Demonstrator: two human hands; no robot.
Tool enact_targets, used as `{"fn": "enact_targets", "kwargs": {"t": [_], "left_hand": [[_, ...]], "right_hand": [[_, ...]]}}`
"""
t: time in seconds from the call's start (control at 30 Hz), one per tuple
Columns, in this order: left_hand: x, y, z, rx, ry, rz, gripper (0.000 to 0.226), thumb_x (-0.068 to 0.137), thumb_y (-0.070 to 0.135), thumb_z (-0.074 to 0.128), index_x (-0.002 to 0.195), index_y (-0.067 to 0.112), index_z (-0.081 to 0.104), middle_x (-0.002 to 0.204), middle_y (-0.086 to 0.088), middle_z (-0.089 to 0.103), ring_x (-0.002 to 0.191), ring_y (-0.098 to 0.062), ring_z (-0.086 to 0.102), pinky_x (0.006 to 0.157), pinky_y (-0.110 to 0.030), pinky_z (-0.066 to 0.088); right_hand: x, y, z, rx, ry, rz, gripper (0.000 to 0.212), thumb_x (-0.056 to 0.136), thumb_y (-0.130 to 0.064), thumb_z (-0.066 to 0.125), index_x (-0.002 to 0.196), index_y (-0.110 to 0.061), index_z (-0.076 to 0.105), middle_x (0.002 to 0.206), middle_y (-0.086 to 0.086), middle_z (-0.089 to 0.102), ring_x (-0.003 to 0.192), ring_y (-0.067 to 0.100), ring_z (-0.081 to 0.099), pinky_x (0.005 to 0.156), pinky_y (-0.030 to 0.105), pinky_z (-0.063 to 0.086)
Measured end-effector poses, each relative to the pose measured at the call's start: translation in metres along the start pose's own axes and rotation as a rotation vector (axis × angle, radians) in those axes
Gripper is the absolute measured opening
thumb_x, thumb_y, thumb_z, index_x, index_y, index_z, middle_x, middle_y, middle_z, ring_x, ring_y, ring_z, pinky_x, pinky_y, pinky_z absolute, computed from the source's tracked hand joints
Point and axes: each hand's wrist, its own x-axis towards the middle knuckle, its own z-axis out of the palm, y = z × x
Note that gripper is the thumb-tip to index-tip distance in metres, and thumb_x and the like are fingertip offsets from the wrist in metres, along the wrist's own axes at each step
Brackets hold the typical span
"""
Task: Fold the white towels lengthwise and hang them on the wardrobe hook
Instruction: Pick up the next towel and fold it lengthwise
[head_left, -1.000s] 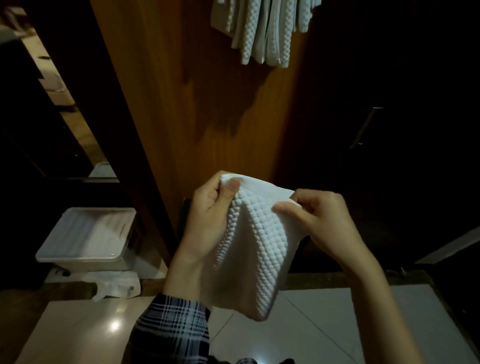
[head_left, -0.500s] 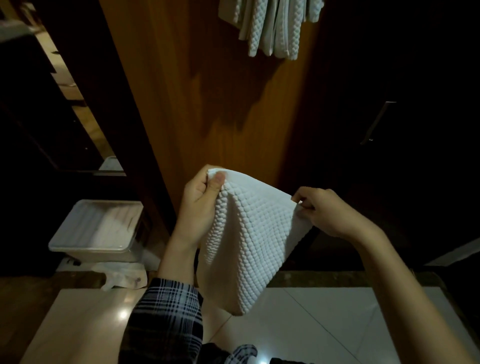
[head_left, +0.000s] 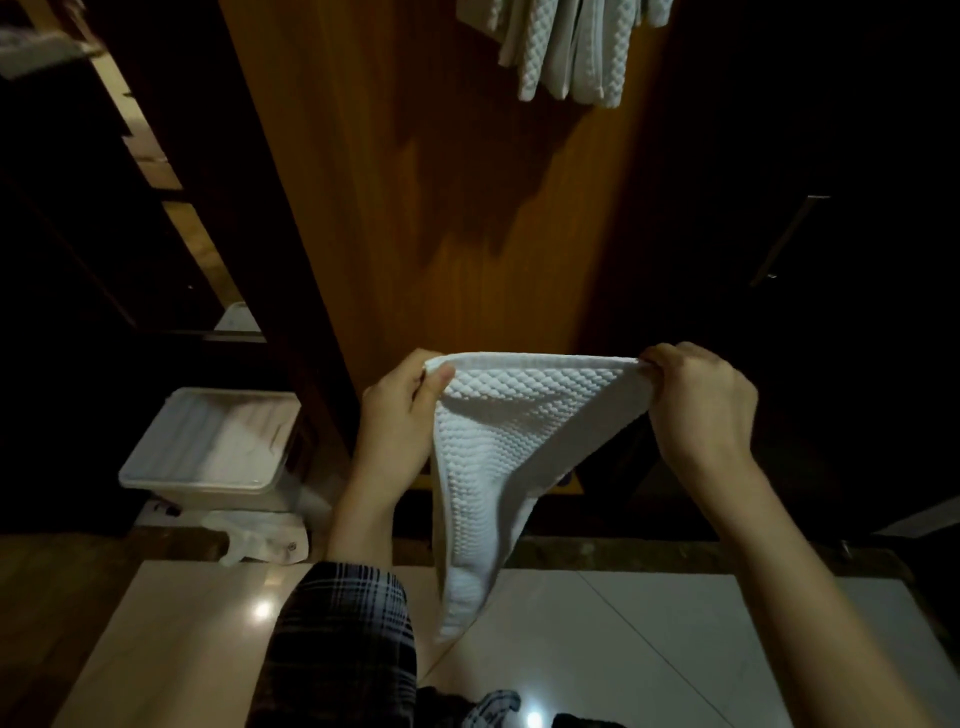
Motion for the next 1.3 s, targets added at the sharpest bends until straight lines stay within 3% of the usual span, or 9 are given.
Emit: {"fn": "enact_targets", "kwargs": {"t": [0.13, 0.27, 0.53, 0.63, 0.73, 0.83, 0.97, 1.2, 1.3], "left_hand": [[0.001, 0.000, 0.007, -0.351, 0.010, -0.097, 0.019, 0.098, 0.017, 0.044, 0.089, 0.018, 0.061, 0.088, -0.008, 0.063, 0.081, -0.013, 0.067, 0.064, -0.018, 0.054], [0.011, -0.002, 0.019, -0.464, -0.013, -0.198, 0.019, 0.100, 0.015, 0.041, 0.093, 0.010, 0.058, 0.100, -0.015, 0.061, 0.100, -0.021, 0.064, 0.077, -0.018, 0.053], [0.014, -0.014, 0.043, -0.565, 0.095, -0.324, 0.025, 0.099, 0.018, 0.043, 0.099, -0.002, 0.058, 0.095, -0.015, 0.055, 0.095, -0.019, 0.060, 0.080, -0.022, 0.055], [0.013, -0.014, 0.050, -0.564, 0.113, -0.350, 0.022, 0.099, 0.017, 0.044, 0.097, 0.000, 0.057, 0.096, -0.016, 0.054, 0.095, -0.022, 0.058, 0.084, -0.025, 0.056], [0.012, -0.014, 0.053, -0.525, 0.090, -0.333, 0.018, 0.099, 0.017, 0.045, 0.091, 0.007, 0.058, 0.094, -0.016, 0.056, 0.093, -0.021, 0.062, 0.080, -0.022, 0.056], [0.010, -0.013, 0.055, -0.463, 0.020, -0.272, 0.016, 0.098, 0.016, 0.045, 0.090, 0.009, 0.058, 0.091, -0.012, 0.058, 0.088, -0.016, 0.064, 0.069, -0.013, 0.052], [0.008, -0.016, 0.052, -0.415, -0.015, -0.210, 0.018, 0.098, 0.016, 0.045, 0.085, 0.012, 0.058, 0.088, -0.013, 0.057, 0.086, -0.016, 0.062, 0.072, -0.015, 0.053], [0.012, -0.020, 0.039, -0.454, 0.040, -0.209, 0.017, 0.098, 0.017, 0.045, 0.089, 0.015, 0.059, 0.096, -0.014, 0.060, 0.096, -0.019, 0.063, 0.085, -0.022, 0.054], [0.012, -0.020, 0.033, -0.524, 0.065, -0.223, 0.019, 0.098, 0.016, 0.045, 0.087, 0.019, 0.060, 0.096, -0.008, 0.062, 0.099, -0.019, 0.063, 0.088, -0.025, 0.053]], "right_hand": [[-0.005, 0.001, -0.003, -0.062, 0.171, 0.016, 0.015, 0.081, -0.003, 0.060, 0.095, 0.000, 0.064, 0.097, 0.023, 0.057, 0.089, 0.039, 0.051, 0.070, 0.041, 0.037], [0.007, 0.003, -0.004, -0.056, -0.012, -0.044, 0.014, 0.089, -0.003, 0.048, 0.101, -0.003, 0.056, 0.093, 0.019, 0.061, 0.086, 0.037, 0.053, 0.069, 0.038, 0.028], [-0.004, 0.004, -0.005, 0.195, -0.107, 0.026, 0.017, 0.093, -0.005, 0.045, 0.110, -0.007, 0.042, 0.066, 0.004, 0.049, 0.055, 0.031, 0.055, 0.048, 0.030, 0.033], [-0.012, 0.008, -0.004, 0.128, -0.244, -0.155, 0.024, 0.089, 0.001, 0.050, 0.106, -0.015, 0.049, 0.084, 0.002, 0.049, 0.061, 0.019, 0.051, 0.046, 0.020, 0.029], [-0.016, 0.009, 0.000, 0.257, -0.399, -0.087, 0.039, 0.085, 0.006, 0.054, 0.112, -0.019, 0.066, 0.113, 0.003, 0.051, 0.089, 0.020, 0.058, 0.064, 0.025, 0.051], [-0.013, 0.009, 0.005, 0.263, -0.575, 0.055, 0.046, 0.088, 0.005, 0.049, 0.121, -0.023, 0.063, 0.122, 0.007, 0.057, 0.098, 0.024, 0.061, 0.075, 0.030, 0.055], [-0.013, 0.016, 0.003, 0.234, -0.696, -0.148, 0.045, 0.089, -0.004, 0.052, 0.126, -0.029, 0.058, 0.125, -0.001, 0.060, 0.102, 0.015, 0.061, 0.078, 0.025, 0.051], [-0.016, 0.000, 0.005, 0.071, -0.523, -0.431, 0.036, 0.092, -0.016, 0.052, 0.124, -0.032, 0.057, 0.110, -0.006, 0.067, 0.100, 0.012, 0.062, 0.082, 0.027, 0.048], [-0.014, -0.013, -0.003, 0.041, -0.430, -0.561, 0.023, 0.090, -0.023, 0.057, 0.110, -0.030, 0.067, 0.100, -0.005, 0.069, 0.096, 0.015, 0.063, 0.079, 0.031, 0.048]]}}
